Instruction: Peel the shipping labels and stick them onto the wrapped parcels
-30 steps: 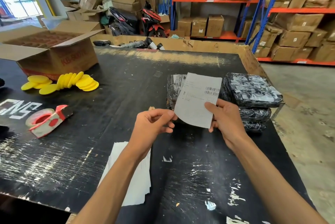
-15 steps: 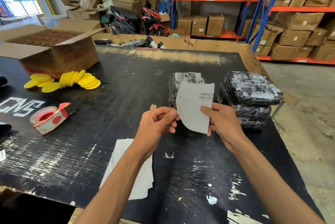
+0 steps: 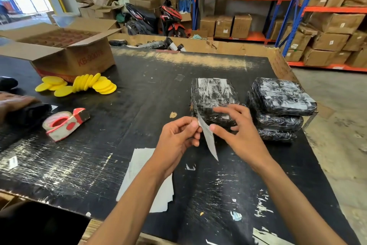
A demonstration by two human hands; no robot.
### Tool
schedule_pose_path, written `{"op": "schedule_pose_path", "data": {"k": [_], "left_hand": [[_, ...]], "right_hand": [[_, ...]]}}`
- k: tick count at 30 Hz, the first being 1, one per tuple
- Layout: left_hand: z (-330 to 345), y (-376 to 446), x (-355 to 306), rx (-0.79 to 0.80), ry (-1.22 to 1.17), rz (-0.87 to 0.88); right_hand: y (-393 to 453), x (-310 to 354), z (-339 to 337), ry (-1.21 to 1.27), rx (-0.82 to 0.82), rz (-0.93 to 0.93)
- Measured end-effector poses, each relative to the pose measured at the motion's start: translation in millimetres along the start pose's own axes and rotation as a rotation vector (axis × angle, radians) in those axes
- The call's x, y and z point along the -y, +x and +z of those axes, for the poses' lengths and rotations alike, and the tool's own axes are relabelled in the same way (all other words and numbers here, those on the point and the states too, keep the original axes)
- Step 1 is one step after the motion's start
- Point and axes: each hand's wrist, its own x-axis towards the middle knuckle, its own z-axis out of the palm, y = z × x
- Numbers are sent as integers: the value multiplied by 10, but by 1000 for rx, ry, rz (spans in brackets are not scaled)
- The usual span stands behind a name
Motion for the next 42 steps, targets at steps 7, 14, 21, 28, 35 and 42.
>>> {"op": "schedule_pose_path", "data": {"k": [7,14,21,28,35,42], "left_hand": [[13,-66,4,-16,106,34],[10,-139,-39,13,183,31],[-38,-150,-48,-2,245,47],[-41,-142,-71,26,384,82],[-123,-82,89,-8,291,-37],[-139,53,384,-255,112,-197]], "right_hand": [[-98,205,-60,284,244,-98],[-119,204,-34,309,246,-45],[-115,237,16,324,256,12],[-91,202,79,359,244,116],[-122,81,195,658,138,315],[-114,-171,293,939,-51,430]]}}
